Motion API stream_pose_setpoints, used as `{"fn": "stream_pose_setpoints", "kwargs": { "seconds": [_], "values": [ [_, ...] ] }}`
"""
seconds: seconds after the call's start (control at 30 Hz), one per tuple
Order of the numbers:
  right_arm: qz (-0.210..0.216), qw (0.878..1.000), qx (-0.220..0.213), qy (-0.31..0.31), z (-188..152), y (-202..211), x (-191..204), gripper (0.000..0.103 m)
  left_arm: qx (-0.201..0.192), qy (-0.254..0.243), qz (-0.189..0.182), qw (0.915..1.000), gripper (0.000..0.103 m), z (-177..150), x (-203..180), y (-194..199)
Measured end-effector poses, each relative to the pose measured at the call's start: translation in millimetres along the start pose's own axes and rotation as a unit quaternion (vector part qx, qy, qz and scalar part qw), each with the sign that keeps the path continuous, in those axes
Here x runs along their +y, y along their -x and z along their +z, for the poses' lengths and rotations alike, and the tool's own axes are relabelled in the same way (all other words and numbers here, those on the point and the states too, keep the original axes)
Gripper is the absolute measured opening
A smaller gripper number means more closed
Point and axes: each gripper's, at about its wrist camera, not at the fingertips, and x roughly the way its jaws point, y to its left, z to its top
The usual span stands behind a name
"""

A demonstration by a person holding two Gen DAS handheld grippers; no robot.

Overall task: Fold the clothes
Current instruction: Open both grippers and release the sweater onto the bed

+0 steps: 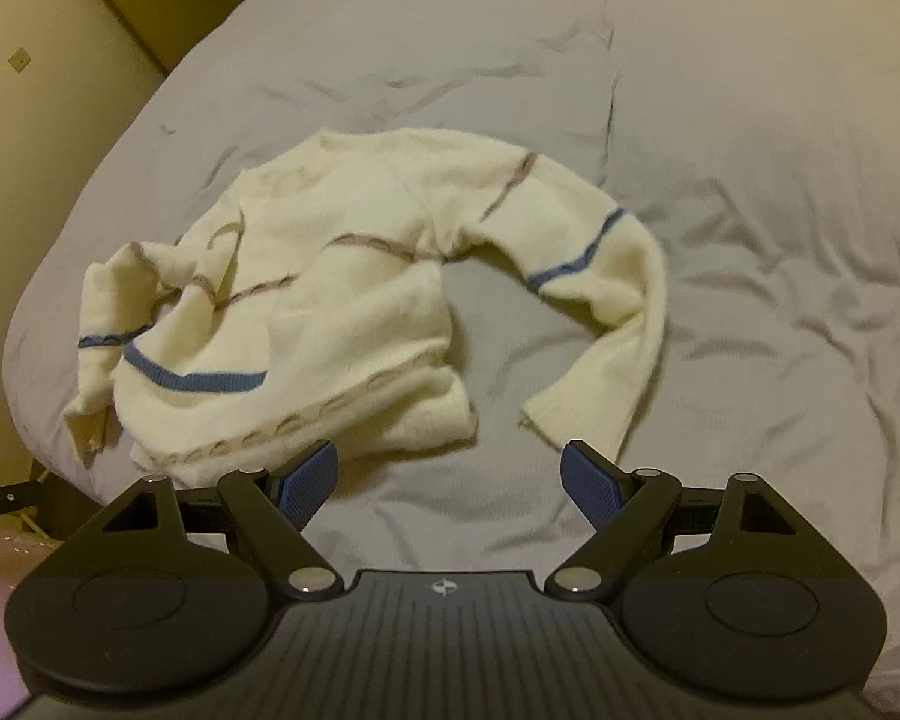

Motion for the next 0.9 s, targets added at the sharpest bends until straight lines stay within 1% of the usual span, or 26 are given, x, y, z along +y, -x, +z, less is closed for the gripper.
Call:
{"fn": "stream_pose_setpoints", "kwargs": {
  "seconds": [0.13,0.23,0.47,0.6,0.7,0.77,0.9],
  "values": [
    [-0.001,1.000,-0.007,0.000,17.3,-9.9,7.0,0.084,-0.005,-0.017,-0.012,0.9998,0.048,28.9,-4.5,-12.3],
    [-0.005,1.000,0.001,-0.006,31.2,-28.9,13.7,0.083,0.003,-0.038,-0.023,0.9990,0.048,58.2,-6.1,-30.5],
    [-0.037,0.997,0.039,-0.049,74.6,-96.4,36.1,0.083,0.028,-0.110,-0.047,0.9924,0.047,146.8,-10.0,-94.2],
    [-0.059,0.995,0.054,-0.052,105.3,-136.5,54.8,0.083,0.036,-0.129,-0.066,0.9888,0.047,200.5,0.1,-135.9],
    [-0.065,0.995,0.050,-0.048,125.3,-165.6,66.5,0.081,0.037,-0.132,-0.058,0.9889,0.049,230.8,5.0,-171.0],
    [-0.067,0.995,0.053,-0.046,138.4,-187.2,70.2,0.078,0.037,-0.132,-0.051,0.9892,0.049,250.2,7.9,-194.9],
    [-0.071,0.995,0.062,-0.024,164.8,-229.9,73.1,0.074,0.050,-0.118,-0.040,0.9909,0.050,261.5,13.3,-239.8]
  ]
}}
